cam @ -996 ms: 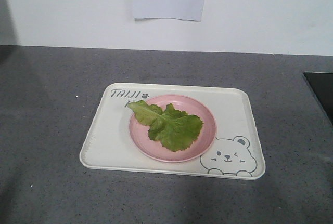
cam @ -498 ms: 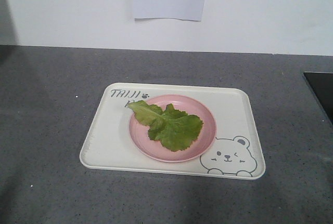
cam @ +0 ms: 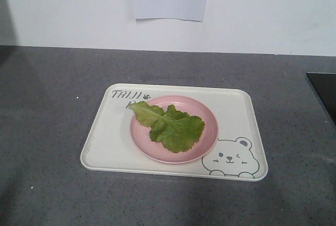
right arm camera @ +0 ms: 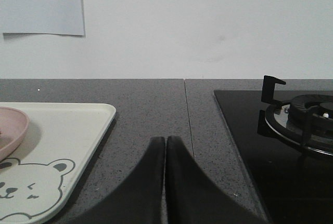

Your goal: Transfer vegetables to tray and serve

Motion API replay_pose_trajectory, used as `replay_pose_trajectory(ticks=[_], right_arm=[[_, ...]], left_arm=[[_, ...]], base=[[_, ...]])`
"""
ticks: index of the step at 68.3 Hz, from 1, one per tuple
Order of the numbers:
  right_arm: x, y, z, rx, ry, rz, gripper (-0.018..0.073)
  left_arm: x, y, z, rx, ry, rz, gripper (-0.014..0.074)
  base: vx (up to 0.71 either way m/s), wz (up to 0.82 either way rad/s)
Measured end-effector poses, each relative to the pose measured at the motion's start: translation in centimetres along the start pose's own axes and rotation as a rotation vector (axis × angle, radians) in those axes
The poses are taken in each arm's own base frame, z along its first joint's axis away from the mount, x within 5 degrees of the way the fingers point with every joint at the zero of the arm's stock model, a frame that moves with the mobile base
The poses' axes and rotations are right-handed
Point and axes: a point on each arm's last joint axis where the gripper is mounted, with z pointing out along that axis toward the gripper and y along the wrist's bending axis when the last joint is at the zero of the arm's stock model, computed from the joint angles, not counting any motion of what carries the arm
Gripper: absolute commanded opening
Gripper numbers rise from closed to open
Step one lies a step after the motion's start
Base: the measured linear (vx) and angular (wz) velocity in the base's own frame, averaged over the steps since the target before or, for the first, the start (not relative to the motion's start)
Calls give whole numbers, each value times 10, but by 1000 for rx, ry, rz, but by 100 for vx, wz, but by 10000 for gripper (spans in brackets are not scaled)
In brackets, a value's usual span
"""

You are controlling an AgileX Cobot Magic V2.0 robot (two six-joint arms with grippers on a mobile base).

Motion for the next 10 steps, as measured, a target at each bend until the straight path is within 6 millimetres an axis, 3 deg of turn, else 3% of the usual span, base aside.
replay_pose_trajectory(ticks=[10], right_arm=[[0, 0, 0, 0, 0, 0, -6]], left_arm=[[0, 0, 0, 0, 0, 0, -6]], base=[[0, 0]])
